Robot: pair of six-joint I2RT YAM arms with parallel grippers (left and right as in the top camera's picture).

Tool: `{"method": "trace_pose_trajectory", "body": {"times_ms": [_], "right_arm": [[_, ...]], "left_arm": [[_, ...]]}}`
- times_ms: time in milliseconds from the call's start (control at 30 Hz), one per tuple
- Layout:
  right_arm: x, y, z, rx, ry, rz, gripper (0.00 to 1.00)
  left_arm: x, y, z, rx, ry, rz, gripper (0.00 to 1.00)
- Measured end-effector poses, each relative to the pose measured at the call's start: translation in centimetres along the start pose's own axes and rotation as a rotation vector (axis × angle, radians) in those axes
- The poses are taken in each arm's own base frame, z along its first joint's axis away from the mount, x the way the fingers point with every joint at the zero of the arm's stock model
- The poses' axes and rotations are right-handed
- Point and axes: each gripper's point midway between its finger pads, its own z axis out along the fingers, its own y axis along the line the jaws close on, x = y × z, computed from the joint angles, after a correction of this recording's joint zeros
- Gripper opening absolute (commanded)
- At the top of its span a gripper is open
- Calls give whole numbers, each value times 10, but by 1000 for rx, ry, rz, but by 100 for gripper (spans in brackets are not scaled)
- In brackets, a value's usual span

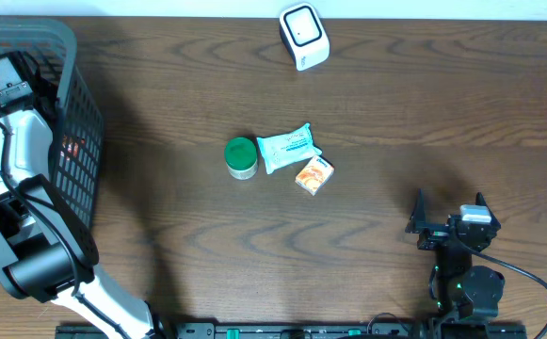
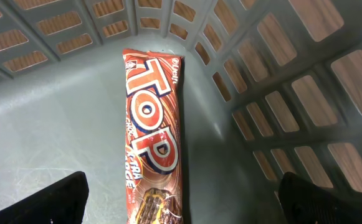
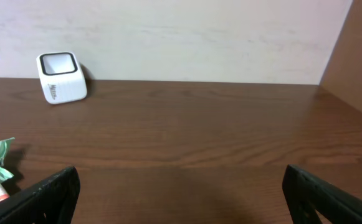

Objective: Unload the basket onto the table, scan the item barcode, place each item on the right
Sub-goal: 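Lower the left gripper into the basket over the TOP chocolate bar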

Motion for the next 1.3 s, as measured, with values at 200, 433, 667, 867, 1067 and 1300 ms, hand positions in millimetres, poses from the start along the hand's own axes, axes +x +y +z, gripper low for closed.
{"method": "trace_pose_trajectory", "body": {"times_ms": [200, 433, 667, 867, 1067, 1300], "right_arm": [[0, 0, 0, 0, 0, 0, 99], [0, 0, 0, 0, 0, 0, 99], [0, 0, 0, 0, 0, 0, 99], [0, 0, 0, 0, 0, 0, 99], [0, 0, 0, 0, 0, 0, 99], [0, 0, 0, 0, 0, 0, 99]], "left_arm": [[5, 3, 1, -14, 20, 6, 98], [9, 5, 2, -27, 39, 12, 98], [10, 6, 2, -29, 42, 13, 98], [14, 10, 2, -47, 62, 13, 98], [12, 12, 3, -52, 58, -22, 98], [9, 13, 3, -52, 50, -36, 98]]}}
